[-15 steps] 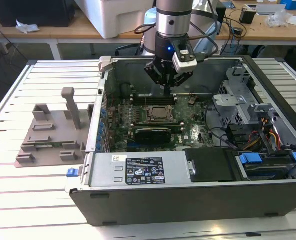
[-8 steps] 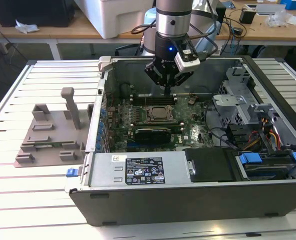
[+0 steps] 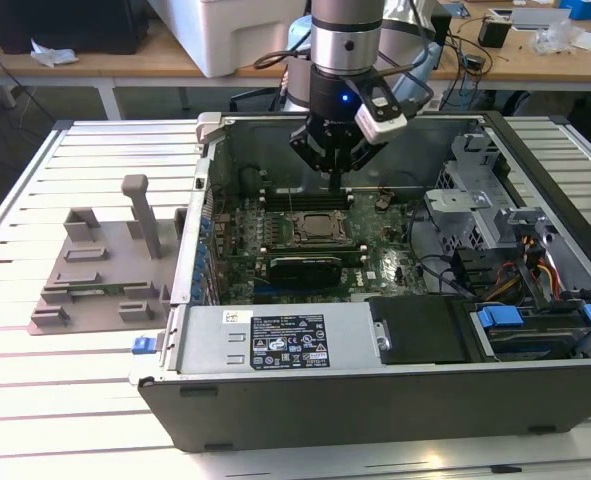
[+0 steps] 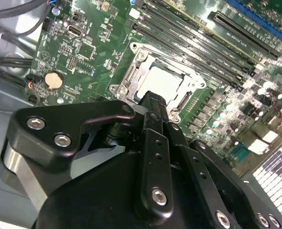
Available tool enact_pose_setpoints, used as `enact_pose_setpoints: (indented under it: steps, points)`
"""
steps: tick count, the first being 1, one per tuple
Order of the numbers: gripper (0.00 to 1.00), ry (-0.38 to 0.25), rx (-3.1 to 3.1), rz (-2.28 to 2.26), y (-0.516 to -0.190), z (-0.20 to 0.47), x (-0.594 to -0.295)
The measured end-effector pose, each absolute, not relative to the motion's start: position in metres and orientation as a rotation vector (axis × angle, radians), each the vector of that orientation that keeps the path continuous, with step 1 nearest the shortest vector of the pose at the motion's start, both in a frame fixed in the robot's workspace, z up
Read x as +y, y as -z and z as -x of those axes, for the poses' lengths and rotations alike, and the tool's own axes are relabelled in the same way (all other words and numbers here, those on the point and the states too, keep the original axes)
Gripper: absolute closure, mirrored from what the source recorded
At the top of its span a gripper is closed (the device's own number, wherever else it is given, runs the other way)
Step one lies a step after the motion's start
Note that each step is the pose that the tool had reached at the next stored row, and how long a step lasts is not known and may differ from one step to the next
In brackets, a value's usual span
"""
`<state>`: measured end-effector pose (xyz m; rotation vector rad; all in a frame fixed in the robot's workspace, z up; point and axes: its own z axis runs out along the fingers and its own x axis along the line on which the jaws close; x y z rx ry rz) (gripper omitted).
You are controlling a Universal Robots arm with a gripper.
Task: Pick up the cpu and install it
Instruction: 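Install the first cpu locking lever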
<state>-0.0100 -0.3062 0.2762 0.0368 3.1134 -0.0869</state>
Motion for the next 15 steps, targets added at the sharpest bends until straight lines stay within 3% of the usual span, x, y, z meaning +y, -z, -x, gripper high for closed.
enact_pose_setpoints:
  steps: [15]
  points:
    - [0.89,0.081,3.09,0.327,-0.2762,0.01,-0.3062]
